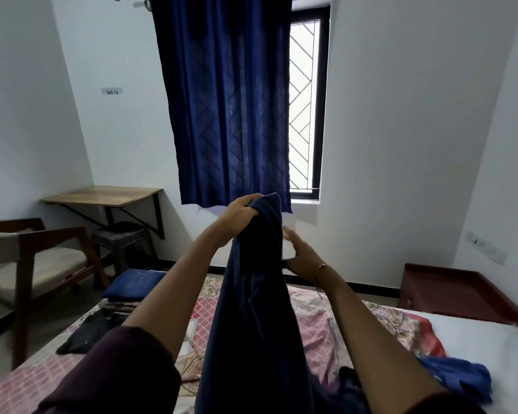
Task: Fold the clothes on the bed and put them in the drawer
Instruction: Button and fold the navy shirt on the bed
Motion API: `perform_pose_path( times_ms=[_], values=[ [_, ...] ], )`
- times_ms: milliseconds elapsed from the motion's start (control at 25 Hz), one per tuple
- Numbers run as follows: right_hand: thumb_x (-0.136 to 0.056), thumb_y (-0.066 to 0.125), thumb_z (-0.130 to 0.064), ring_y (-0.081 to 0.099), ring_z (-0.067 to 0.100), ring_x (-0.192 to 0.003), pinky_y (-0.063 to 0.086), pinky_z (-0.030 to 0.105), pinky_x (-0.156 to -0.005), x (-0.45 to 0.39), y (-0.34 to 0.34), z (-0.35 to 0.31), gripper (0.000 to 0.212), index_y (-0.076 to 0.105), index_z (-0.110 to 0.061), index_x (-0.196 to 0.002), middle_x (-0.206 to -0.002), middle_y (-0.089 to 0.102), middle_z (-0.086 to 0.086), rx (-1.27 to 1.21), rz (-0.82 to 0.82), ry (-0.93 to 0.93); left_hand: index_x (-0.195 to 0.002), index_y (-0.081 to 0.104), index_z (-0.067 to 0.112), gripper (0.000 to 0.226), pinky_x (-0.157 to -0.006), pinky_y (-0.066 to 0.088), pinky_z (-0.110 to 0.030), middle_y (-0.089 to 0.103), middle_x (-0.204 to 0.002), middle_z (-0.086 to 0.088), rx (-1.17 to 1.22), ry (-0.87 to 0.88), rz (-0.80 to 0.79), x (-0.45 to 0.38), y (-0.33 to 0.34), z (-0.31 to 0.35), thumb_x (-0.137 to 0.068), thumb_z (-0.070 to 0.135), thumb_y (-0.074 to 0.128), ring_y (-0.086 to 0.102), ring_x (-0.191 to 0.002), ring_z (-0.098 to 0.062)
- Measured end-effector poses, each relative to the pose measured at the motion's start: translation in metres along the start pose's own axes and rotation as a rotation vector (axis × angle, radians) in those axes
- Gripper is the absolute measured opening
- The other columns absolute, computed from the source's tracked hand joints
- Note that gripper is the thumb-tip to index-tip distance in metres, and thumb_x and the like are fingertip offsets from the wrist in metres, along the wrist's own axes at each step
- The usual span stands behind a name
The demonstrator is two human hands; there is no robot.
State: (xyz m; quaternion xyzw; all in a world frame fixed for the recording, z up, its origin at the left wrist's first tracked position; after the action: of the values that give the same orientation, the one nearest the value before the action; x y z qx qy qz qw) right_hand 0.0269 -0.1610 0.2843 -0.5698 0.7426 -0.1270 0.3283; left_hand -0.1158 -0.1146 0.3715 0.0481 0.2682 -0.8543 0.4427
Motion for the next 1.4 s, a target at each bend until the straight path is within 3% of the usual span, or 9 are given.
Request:
perform_pose_path(
  times_ms=[80, 200, 360, 600, 720, 920, 1040, 1200, 1400],
  values=[
    [-0.083, 0.061, 0.005, 0.056, 0.017, -0.098, 0.050, 0.030, -0.085, -0.001, 0.020, 0.007, 0.056, 0.047, -0.014, -0.133, -0.106, 0.061, 0.007, -0.084, -0.180, 0.048, -0.093, 0.059, 0.026, 0.038, -0.070, 0.046, -0.023, 0.061, -0.090, -0.002, 0.045, 0.019, 0.045, 0.003, -0.006, -0.001, -0.092, -0.004, 0.035, 0.057, -0.084, -0.015],
    [-0.086, 0.061, 0.000, 0.055, 0.017, -0.087, 0.048, 0.040, -0.092, 0.001, 0.045, 0.027, 0.027, 0.064, -0.003, -0.112, -0.093, 0.063, 0.011, -0.072, -0.223, 0.120, -0.084, 0.056, 0.026, 0.039, -0.067, 0.042, -0.024, 0.057, -0.084, -0.003, 0.067, 0.004, 0.278, 0.004, -0.040, -0.011, -0.087, -0.006, 0.034, 0.052, -0.080, -0.017],
    [-0.092, 0.052, -0.008, 0.058, 0.030, -0.094, 0.042, 0.035, -0.085, -0.015, 0.046, 0.025, 0.022, 0.066, -0.002, -0.109, -0.098, 0.062, 0.020, 0.164, 0.063, 0.166, -0.098, 0.058, 0.012, 0.027, -0.071, 0.034, -0.026, 0.048, -0.105, -0.007, -0.357, -0.102, 0.518, 0.015, -0.096, -0.040, -0.086, 0.000, 0.037, 0.047, -0.092, -0.023],
    [-0.095, 0.040, 0.001, 0.055, 0.039, -0.104, 0.043, 0.039, -0.090, -0.040, 0.049, -0.026, 0.036, 0.054, -0.002, -0.128, -0.116, 0.055, 0.025, 0.433, 0.497, 0.035, -0.101, 0.058, 0.010, 0.028, -0.070, 0.034, -0.032, 0.059, -0.105, -0.014, -0.604, -0.275, 0.530, 0.033, -0.144, -0.078, -0.084, 0.004, 0.037, 0.047, -0.083, -0.028],
    [-0.094, 0.037, 0.004, 0.057, 0.038, -0.101, 0.043, 0.036, -0.084, -0.059, 0.057, -0.061, 0.035, 0.058, 0.000, -0.120, -0.109, 0.060, 0.026, 0.414, 0.531, -0.038, -0.122, 0.053, 0.014, 0.038, -0.077, 0.041, -0.033, 0.058, -0.120, -0.014, -0.858, -0.315, 0.207, 0.029, -0.167, -0.110, -0.086, 0.006, 0.044, 0.055, -0.103, -0.032],
    [-0.093, 0.040, -0.003, 0.057, 0.035, -0.090, 0.043, 0.035, -0.074, -0.082, 0.097, -0.125, 0.030, 0.058, -0.006, -0.117, -0.099, 0.058, 0.018, 0.681, 0.368, -0.256, -0.131, 0.044, 0.015, 0.054, -0.086, 0.047, -0.030, 0.062, -0.118, -0.012, -0.385, -0.105, -0.205, 0.029, -0.138, -0.148, -0.082, 0.010, 0.068, 0.059, -0.102, -0.023],
    [-0.095, 0.042, -0.011, 0.058, 0.035, -0.093, 0.044, 0.037, -0.075, -0.080, 0.106, -0.137, 0.026, 0.059, -0.008, -0.114, -0.103, 0.060, 0.015, 0.760, 0.401, -0.171, -0.105, 0.064, 0.006, 0.020, -0.077, 0.046, -0.035, 0.067, -0.104, -0.017, -0.460, 0.012, 0.059, 0.024, -0.133, -0.150, -0.089, 0.011, 0.054, 0.061, -0.095, -0.033],
    [-0.087, 0.062, -0.036, 0.059, 0.033, -0.097, 0.042, 0.033, -0.078, -0.053, 0.112, -0.120, 0.038, 0.060, -0.002, -0.104, -0.106, 0.064, 0.019, 0.800, 0.152, 0.034, -0.106, 0.060, 0.004, 0.026, -0.079, 0.043, -0.038, 0.060, -0.111, -0.019, -0.537, -0.038, 0.258, 0.020, -0.158, -0.153, -0.091, 0.007, 0.039, 0.056, -0.099, -0.037],
    [-0.086, 0.063, -0.032, 0.055, 0.030, -0.110, 0.043, 0.031, -0.087, -0.019, 0.121, -0.074, 0.039, 0.058, -0.007, -0.116, -0.120, 0.059, 0.015, 0.892, -0.069, 0.426, -0.109, 0.057, 0.008, 0.026, -0.076, 0.040, -0.034, 0.061, -0.111, -0.017, -0.261, -0.090, 0.357, 0.035, -0.158, -0.150, -0.090, 0.005, 0.039, 0.055, -0.098, -0.034]
  ],
)
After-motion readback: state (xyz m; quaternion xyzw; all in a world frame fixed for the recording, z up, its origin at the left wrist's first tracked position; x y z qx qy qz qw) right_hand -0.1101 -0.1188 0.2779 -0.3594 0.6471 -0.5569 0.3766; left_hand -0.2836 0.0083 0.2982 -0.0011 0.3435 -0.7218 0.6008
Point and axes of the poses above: each hand's wrist, its own x-axis away from the middle knuckle, its own y-axis out of the palm, z = x × y, the point moved 4 cm from there along -x, towards the middle knuckle
